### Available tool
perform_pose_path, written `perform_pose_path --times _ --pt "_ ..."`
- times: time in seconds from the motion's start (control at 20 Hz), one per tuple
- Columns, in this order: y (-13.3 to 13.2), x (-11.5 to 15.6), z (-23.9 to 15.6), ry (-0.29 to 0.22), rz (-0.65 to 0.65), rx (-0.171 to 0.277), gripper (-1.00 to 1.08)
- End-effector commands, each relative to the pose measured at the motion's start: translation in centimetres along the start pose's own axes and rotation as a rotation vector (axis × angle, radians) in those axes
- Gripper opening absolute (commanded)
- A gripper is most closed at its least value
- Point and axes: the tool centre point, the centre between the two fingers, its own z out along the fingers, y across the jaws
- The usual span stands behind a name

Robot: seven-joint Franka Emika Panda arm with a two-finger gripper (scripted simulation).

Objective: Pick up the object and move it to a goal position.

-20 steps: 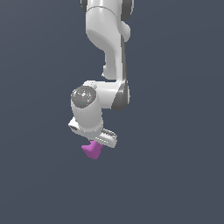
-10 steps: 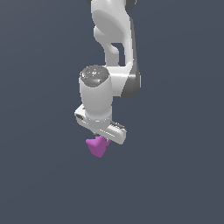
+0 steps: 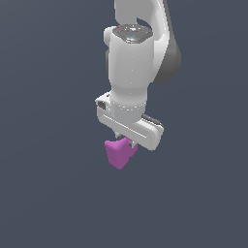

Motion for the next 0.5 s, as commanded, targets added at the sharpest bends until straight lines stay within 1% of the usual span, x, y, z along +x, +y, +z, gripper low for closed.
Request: perform_pose_path --times 0.0,0.45 --pt "-1.2 -0.3 -2.2 0.021 0.039 0.006 -1.0" --pt "-5.5 -1.1 -10.0 0.097 0.171 0.022 -1.0"
